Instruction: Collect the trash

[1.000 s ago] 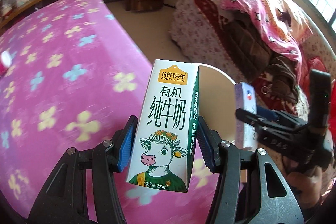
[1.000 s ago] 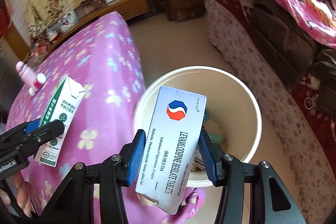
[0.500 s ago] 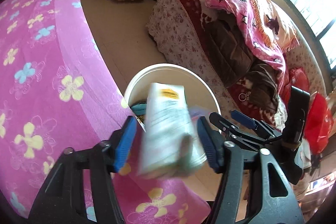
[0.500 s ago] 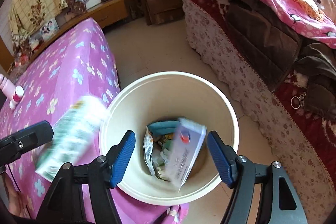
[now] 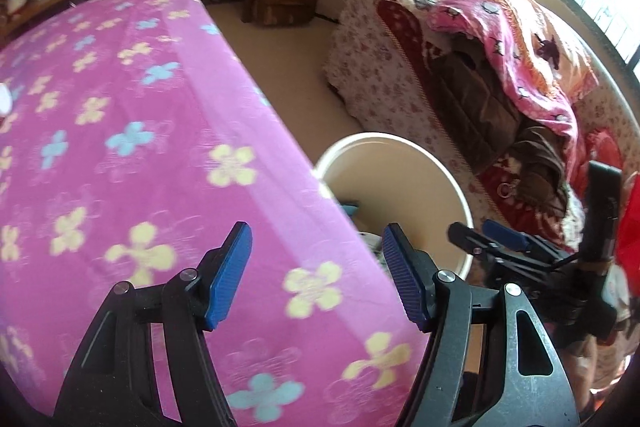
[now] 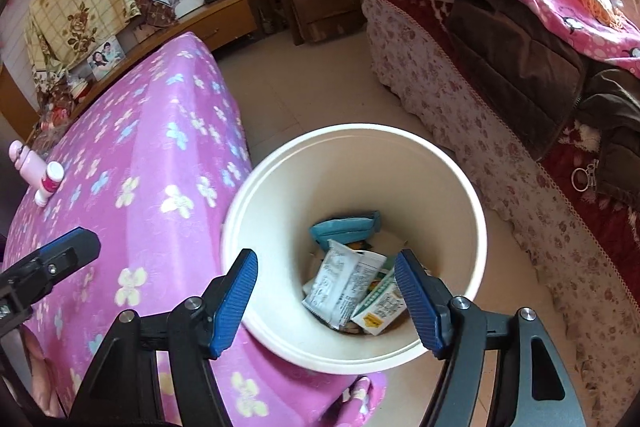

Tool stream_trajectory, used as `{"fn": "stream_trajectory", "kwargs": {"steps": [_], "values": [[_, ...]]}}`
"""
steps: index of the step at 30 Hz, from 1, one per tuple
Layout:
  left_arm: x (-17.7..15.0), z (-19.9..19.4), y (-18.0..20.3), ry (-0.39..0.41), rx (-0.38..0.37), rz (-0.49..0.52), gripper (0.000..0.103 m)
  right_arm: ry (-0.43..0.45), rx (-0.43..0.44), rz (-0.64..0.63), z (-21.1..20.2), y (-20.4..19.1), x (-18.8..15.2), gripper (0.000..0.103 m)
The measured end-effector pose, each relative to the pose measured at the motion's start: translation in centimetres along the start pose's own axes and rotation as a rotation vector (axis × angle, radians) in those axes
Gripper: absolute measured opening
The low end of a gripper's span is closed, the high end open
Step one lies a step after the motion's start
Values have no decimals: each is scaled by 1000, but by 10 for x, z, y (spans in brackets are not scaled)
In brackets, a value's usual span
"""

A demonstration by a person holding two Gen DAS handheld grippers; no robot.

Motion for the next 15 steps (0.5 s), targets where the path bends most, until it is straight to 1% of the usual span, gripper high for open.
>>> {"fn": "stream_trajectory", "kwargs": {"steps": [7,15], "values": [[-9,-25,-31,61,89,-4,67,14,33,-55,-9,-40,-3,69],[-19,-51,-60,101,150,-19,67,21,70,-104,-18,-84,-9,69]]}}
Point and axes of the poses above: each gripper's, at about its wrist camera, not at the fingertips, and z roughly the way its jaws point, y to its right, x to its top, the point moved 4 cm from there along z, roughly the way its jaws point, and after that the axes turned 5 degrees about -z, right-handed, at the moved point
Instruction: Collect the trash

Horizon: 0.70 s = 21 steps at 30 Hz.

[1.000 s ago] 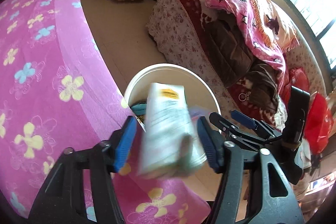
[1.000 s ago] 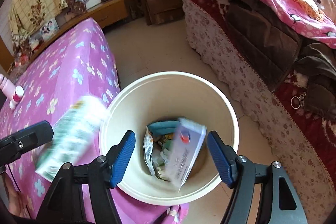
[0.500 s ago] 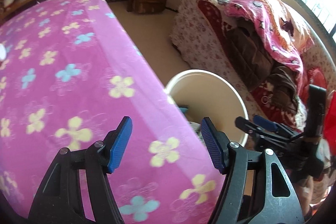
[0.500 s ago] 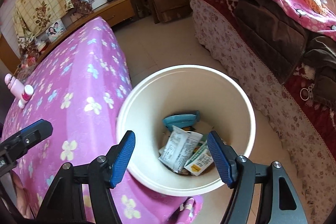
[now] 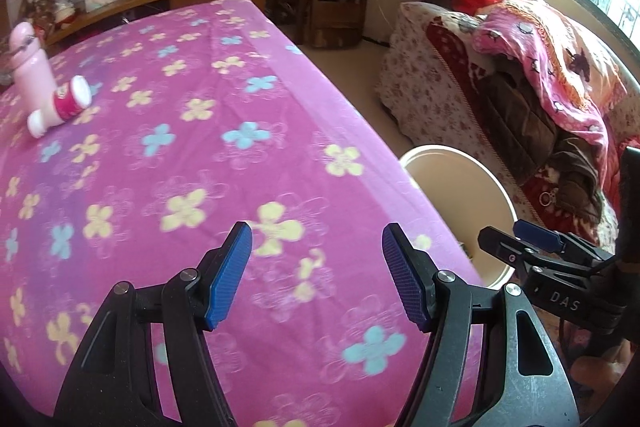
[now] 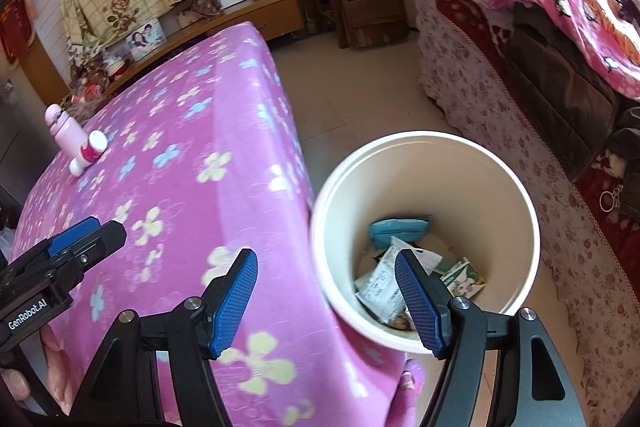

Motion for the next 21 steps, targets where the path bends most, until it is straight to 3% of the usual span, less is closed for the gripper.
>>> {"fn": "stream_trajectory", "kwargs": {"steps": [12,16,21], "values": [[-11,-36,-13,106,60,24,67,48,-37,-39,-21,-31,-12,69],[-13,-51,-6,155,41,37,67,90,-81,-46,-39,-30,-16,76],[-18,-71,10,223,25,62,67,170,-132,-50,-70,-26,-18,76]]}}
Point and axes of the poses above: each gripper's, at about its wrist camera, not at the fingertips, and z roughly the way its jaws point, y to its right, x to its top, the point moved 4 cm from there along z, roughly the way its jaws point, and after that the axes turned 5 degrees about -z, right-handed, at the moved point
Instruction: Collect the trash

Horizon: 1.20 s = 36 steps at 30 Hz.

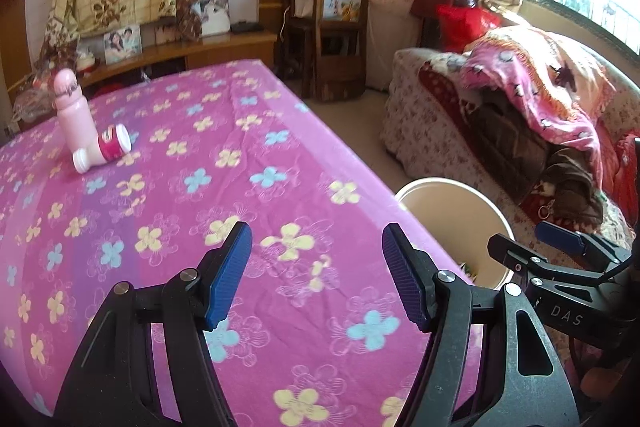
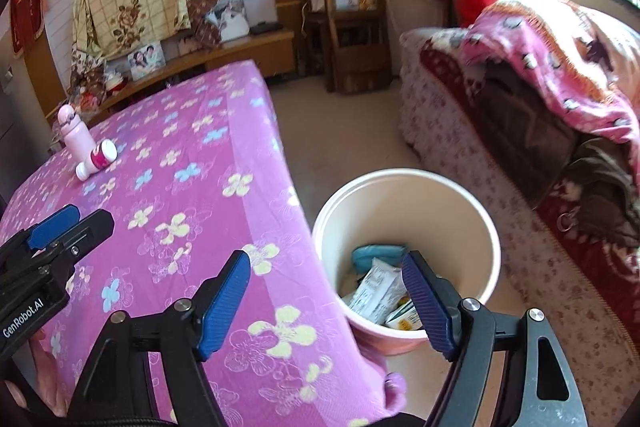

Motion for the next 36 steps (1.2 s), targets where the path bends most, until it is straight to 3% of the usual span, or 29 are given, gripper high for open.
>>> {"fn": "stream_trajectory", "kwargs": {"steps": [6,10,13,36], "values": [[3,-27,22,72,-40,43,67,92,-51,16,-41,12,3,80],[6,-43,26,113,-86,17,79,131,-66,33,-60,18,4,81],[8,-54,25,142,-102,3,81,166,-74,43,-73,21,3,81],[4,-87,6,199,-74,-28,81,281,-128,36,-120,11,5,85]]}}
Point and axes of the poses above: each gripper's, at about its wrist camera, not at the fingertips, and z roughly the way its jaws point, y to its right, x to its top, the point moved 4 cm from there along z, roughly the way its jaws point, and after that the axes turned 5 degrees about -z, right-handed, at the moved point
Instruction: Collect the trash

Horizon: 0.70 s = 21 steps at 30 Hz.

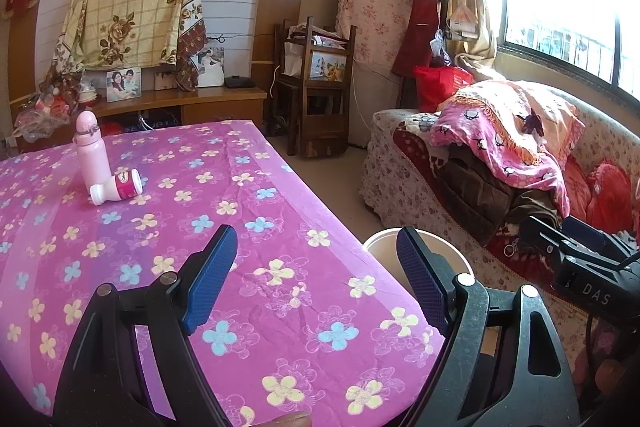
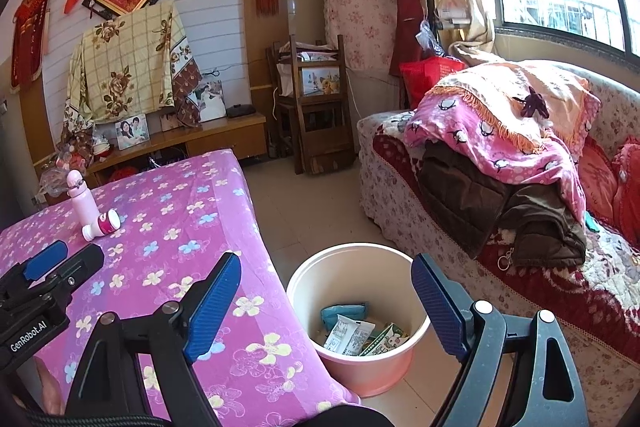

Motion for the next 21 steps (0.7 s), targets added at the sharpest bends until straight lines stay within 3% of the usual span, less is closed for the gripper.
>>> {"fn": "stream_trajectory", "kwargs": {"steps": [21], "values": [[-2,-2,-5,-2,21,13,81,-7,6,-10,0,-4,-1,86]]}}
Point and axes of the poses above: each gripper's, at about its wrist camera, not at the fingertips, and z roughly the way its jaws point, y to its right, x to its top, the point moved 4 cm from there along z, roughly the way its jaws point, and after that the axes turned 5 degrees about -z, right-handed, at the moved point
